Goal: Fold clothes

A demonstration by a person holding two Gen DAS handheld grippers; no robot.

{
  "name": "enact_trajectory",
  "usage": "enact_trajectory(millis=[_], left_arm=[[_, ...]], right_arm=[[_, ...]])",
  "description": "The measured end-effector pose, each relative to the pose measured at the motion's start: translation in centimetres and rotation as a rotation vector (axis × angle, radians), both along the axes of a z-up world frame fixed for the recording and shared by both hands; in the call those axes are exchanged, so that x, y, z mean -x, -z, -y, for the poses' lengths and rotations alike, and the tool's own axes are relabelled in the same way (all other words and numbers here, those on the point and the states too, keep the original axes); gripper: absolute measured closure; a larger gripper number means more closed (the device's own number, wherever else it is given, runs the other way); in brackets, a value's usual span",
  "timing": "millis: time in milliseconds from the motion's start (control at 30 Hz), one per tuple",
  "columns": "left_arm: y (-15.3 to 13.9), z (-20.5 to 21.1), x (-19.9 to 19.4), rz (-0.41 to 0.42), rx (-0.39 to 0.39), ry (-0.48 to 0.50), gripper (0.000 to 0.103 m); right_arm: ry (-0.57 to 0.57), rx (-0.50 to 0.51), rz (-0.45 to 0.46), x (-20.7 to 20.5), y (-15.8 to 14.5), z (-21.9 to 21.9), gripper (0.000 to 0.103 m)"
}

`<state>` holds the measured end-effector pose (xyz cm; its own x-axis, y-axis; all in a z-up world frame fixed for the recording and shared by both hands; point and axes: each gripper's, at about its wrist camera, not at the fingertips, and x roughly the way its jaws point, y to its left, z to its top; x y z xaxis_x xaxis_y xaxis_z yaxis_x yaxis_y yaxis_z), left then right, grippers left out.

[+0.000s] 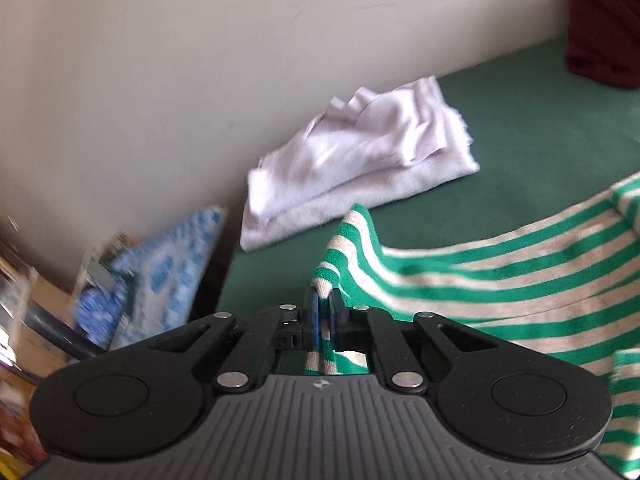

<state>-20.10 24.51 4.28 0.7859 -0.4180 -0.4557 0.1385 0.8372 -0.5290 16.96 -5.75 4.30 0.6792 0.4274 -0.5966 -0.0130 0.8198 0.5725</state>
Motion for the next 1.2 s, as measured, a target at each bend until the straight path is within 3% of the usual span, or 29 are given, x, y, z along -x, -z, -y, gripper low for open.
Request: enact_trajectory(millis=[133, 267, 300, 367, 433, 467, 500, 600, 700, 767, 833, 900, 967, 1000, 1033, 1200], left_arm=[[-3.8, 4.8, 0.5, 0.139, 0.005, 0.156, 0.103], [-4.1, 9.5, 0.5, 0.142, -0.078, 0.242, 0.093], [-3.4, 9.8, 0.4, 0.107, -0.095, 0.22, 0.094], [-1.9, 9.8, 0.3, 0.026, -0.118, 0.159, 0.092], [-0.2, 8.7, 0.9, -0.059, -0.162, 0.049, 0.074], [0.7, 7.6, 1.5, -0.102, -0.177, -0.02, 0.071], [1.6, 6.3, 2.0, -0.144, -0.177, -0.084, 0.069], [4.2, 3.2, 2.5, -0.253, -0.146, -0.24, 0.05], [6.1, 2.2, 2.1, -0.309, -0.132, -0.297, 0.047], [6.4, 2.8, 1.1, -0.29, -0.161, -0.303, 0.042], [6.6, 3.4, 0.1, -0.266, -0.197, -0.312, 0.03], [6.7, 3.7, -0.7, -0.255, -0.21, -0.319, 0.034], [6.9, 3.6, -1.2, -0.248, -0.194, -0.31, 0.065], [7.0, 3.5, -1.5, -0.249, -0.188, -0.302, 0.087], [6.9, 3.3, -1.6, -0.249, -0.171, -0.297, 0.101], [4.9, 2.7, -0.9, -0.173, -0.09, -0.288, 0.103]], right_arm=[[0.022, -0.057, 0.014, 1.1, 0.4, 3.2, 0.097], [0.049, -0.077, 0.0, 1.7, 1.6, 6.8, 0.095], [0.053, -0.049, -0.014, 1.8, 2.0, 7.4, 0.091], [0.06, 0.01, -0.032, 2.0, 2.9, 8.5, 0.073], [0.074, 0.089, 0.008, 3.1, 2.9, 9.3, 0.072], [0.077, 0.12, 0.024, 3.4, 2.9, 9.4, 0.072], [0.067, 0.128, 0.025, 3.3, 2.9, 8.9, 0.072], [0.036, 0.152, 0.029, 3.0, 2.9, 7.5, 0.072], [0.005, 0.175, 0.033, 2.6, 3.0, 6.0, 0.069], [-0.015, 0.191, 0.036, 2.4, 3.0, 5.0, 0.064], [-0.029, 0.212, 0.035, 2.1, 3.1, 4.0, 0.066], [0.012, 0.276, 0.011, 1.5, 3.6, 2.8, 0.074], [0.018, 0.31, 0.002, 1.2, 4.0, 2.3, 0.089], [0.012, 0.319, 0.007, 1.1, 4.0, 2.1, 0.09], [0.012, 0.331, 0.021, 1.2, 3.7, 2.0, 0.092], [0.008, 0.282, 0.083, 1.9, 1.5, 1.4, 0.094]])
